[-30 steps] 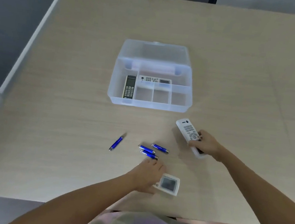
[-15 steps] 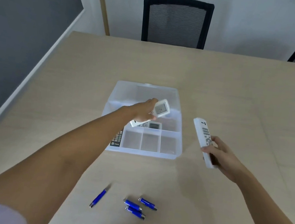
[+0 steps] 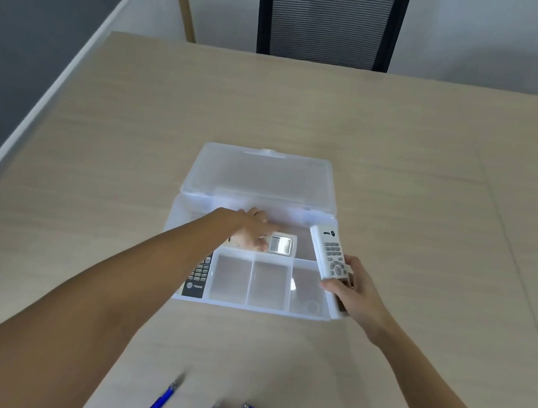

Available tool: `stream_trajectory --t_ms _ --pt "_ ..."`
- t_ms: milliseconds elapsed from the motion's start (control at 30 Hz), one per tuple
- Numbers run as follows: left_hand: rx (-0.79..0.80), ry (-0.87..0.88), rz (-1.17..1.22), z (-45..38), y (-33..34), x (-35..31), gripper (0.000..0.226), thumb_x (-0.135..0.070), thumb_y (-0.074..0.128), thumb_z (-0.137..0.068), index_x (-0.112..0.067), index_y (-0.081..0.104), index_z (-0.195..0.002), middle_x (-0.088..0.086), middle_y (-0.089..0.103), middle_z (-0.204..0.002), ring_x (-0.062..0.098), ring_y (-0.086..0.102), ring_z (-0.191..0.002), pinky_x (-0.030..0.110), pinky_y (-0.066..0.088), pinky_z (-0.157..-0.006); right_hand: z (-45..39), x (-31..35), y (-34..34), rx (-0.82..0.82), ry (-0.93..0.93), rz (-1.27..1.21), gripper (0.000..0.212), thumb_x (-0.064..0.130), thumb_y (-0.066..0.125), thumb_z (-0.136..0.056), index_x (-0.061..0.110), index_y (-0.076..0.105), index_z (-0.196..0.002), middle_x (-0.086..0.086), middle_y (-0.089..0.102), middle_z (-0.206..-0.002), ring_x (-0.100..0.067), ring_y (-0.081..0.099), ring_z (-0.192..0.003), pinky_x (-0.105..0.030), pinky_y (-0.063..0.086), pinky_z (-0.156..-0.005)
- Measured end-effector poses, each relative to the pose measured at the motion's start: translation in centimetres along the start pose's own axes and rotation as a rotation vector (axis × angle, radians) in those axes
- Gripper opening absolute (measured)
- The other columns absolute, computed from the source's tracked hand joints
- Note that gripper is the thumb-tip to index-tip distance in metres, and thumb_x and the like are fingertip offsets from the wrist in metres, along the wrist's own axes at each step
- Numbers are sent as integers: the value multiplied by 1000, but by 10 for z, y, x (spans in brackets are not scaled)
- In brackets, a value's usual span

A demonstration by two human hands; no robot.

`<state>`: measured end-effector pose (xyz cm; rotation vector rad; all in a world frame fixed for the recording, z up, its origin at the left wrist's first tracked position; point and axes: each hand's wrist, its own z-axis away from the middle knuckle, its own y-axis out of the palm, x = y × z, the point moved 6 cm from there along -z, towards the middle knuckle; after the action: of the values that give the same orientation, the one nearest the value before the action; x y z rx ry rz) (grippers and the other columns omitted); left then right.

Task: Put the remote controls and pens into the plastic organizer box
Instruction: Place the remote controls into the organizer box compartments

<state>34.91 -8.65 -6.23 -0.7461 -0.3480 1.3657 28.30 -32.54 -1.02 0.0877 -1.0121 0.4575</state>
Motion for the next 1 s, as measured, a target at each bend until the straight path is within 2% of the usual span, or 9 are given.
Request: stream_trajectory --t_ms 133,267,367,467,533,667,833,933,1000 --pt "-157 -28 94 14 5 7 48 -41 37 -99 -29 33 -146 13 33 -147 32 22 -140 49 24 -113 -13 12 2 -34 -52 132 49 21 72 -72 31 47 -113 2 66 -90 -13 61 -71 -25 51 -56" --pt "-819 -52 257 73 3 27 33 -25 46 -99 -16 60 -128 13 54 -133 32 47 -126 46 31 -108 -46 56 25 17 -258 585 58 38 72 -76 29 40 -124 3 67 -96 -22 64 -80 -26 48 -63" --pt "-1157 -433 302 126 38 61 37 -23 51 -96 -14 56 -131 15 53 -135 36 48 -124 51 34 -106 -80 72 62 108 -342 932 57 60 48 -87 33 33 -135 1 68 -108 -26 66 -94 -37 47 -83" --pt "-1047 -710 532 146 87 84 48 -26 43 -99 -16 35 -146 14 43 -145 35 40 -131 56 28 -109 -107 69 96 178 -399 1217 50 60 30 -94 35 32 -138 2 68 -122 -26 60 -113 -46 31 -97" --pt "-950 -711 667 142 109 86 48 -23 34 -102 -18 26 -150 12 46 -142 36 45 -127 57 29 -109 -115 65 110 201 -420 1263 50 59 28 -94 36 34 -138 -1 66 -122 -28 57 -114 -45 30 -96" --pt "-1090 -638 809 142 113 84 44 -9 32 -102 -11 34 -146 23 59 -121 44 56 -108 52 47 -91 -125 58 127 189 -401 1219 47 57 36 -93 34 43 -134 -12 50 -121 -32 44 -118 -44 34 -101" --pt "-1098 -688 834 144 112 83 44 -6 33 -100 -15 37 -143 21 63 -113 43 58 -101 51 50 -84 -126 59 140 260 -333 1130 43 52 38 -95 15 54 -109 -11 67 -108 -34 59 -106 -35 41 -79" --pt "-1045 -714 825 143 113 83 46 -7 31 -100 -17 33 -145 20 61 -116 43 57 -104 54 49 -90 -118 65 140 304 -240 1161 52 53 31 -97 12 50 -123 -14 60 -127 -34 50 -124 -43 39 -102" --pt "-1008 -680 868 143 111 83 47 -12 30 -102 -18 27 -149 19 53 -128 42 52 -113 56 43 -99 -98 70 144 299 -264 1227 61 53 25 -99 17 27 -148 -11 34 -154 -30 24 -146 -53 17 -118"
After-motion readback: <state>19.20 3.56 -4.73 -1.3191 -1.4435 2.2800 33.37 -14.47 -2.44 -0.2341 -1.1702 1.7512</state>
